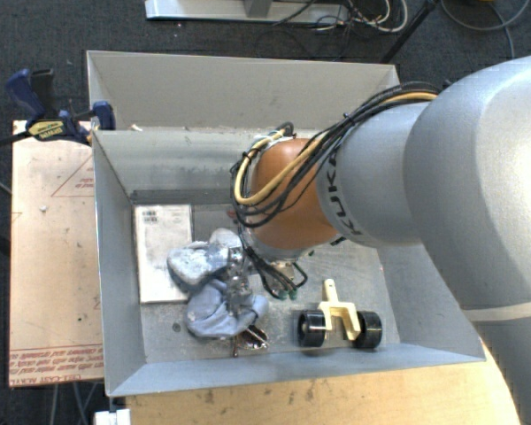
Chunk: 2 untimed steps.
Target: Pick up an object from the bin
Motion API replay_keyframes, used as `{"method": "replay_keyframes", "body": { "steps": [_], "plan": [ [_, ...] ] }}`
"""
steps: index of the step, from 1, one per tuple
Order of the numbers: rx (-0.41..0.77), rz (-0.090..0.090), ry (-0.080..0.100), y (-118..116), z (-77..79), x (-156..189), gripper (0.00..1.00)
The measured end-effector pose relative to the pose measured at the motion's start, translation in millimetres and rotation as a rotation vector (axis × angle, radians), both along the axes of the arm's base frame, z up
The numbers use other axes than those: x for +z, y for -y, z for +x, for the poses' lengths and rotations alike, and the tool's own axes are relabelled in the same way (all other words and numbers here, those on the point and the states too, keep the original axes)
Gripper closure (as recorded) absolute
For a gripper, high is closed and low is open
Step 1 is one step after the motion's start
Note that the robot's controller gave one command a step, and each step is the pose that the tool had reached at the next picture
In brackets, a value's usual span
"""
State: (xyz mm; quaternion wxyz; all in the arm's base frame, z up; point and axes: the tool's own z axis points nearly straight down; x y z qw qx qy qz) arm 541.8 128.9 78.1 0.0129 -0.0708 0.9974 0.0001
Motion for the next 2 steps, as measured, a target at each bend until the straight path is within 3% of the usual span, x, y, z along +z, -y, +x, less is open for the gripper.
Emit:
{"method": "replay_keyframes", "body": {
  "steps": [1,2],
  "plan": [
    [0.0,0.0,0.0,0,0.0,0,1.0],
    [0.06,-0.002,-0.022,3,-30.4,143,1.0]
  ]
}}
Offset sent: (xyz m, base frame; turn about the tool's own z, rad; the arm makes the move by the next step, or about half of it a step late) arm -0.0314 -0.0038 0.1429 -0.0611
